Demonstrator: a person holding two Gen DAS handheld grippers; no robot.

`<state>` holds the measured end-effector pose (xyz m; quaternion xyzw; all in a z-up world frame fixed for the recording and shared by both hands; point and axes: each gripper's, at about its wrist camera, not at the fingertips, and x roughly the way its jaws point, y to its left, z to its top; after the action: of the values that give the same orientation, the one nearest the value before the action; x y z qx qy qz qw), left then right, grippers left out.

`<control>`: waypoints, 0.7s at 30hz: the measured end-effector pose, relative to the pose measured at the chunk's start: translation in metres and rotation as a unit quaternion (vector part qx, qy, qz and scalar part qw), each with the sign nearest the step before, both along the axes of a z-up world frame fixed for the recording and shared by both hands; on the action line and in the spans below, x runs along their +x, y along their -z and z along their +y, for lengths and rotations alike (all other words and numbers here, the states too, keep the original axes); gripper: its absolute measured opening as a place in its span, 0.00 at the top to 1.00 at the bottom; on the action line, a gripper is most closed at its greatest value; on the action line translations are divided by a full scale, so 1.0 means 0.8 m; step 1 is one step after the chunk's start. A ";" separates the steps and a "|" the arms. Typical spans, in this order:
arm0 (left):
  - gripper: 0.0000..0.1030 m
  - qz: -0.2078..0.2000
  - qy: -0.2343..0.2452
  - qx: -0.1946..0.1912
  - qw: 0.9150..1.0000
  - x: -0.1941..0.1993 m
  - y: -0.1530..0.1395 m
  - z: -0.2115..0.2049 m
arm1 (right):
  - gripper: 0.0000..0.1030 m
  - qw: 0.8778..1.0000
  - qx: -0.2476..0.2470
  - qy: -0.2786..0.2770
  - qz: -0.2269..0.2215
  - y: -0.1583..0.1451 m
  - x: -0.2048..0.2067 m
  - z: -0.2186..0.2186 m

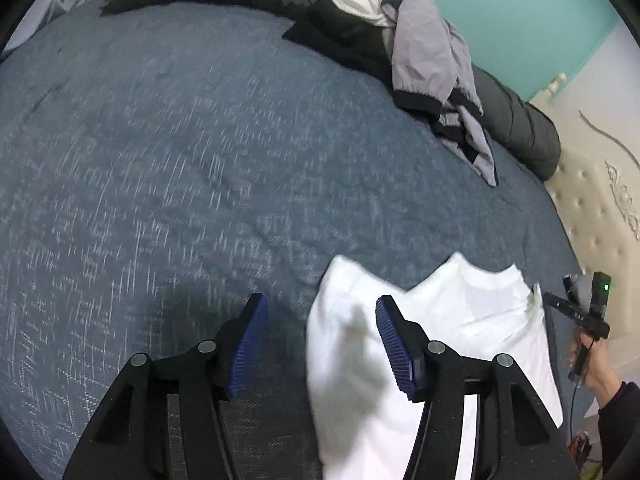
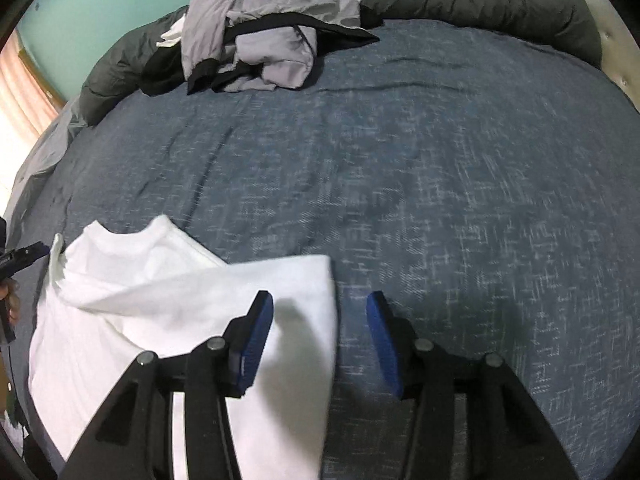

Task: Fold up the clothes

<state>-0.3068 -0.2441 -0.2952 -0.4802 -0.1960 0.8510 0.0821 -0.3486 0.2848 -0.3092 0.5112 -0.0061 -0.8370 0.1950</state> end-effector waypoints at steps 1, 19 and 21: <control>0.42 -0.002 0.003 0.000 1.000 0.000 0.003 0.001 | 0.52 1.000 -0.005 0.005 -0.004 0.003 -0.001 0.003; 0.96 0.037 0.011 0.009 0.999 0.000 -0.014 0.005 | 0.93 0.997 -0.077 0.004 0.016 0.009 0.001 0.009; 0.96 0.050 0.004 0.007 0.999 0.007 -0.026 -0.001 | 0.94 0.996 -0.085 0.008 0.039 -0.006 0.008 0.019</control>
<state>-0.3012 -0.2453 -0.2744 -0.4374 -0.1953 0.8722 0.0988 -0.3421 0.3001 -0.3046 0.4594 -0.0741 -0.8545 0.2310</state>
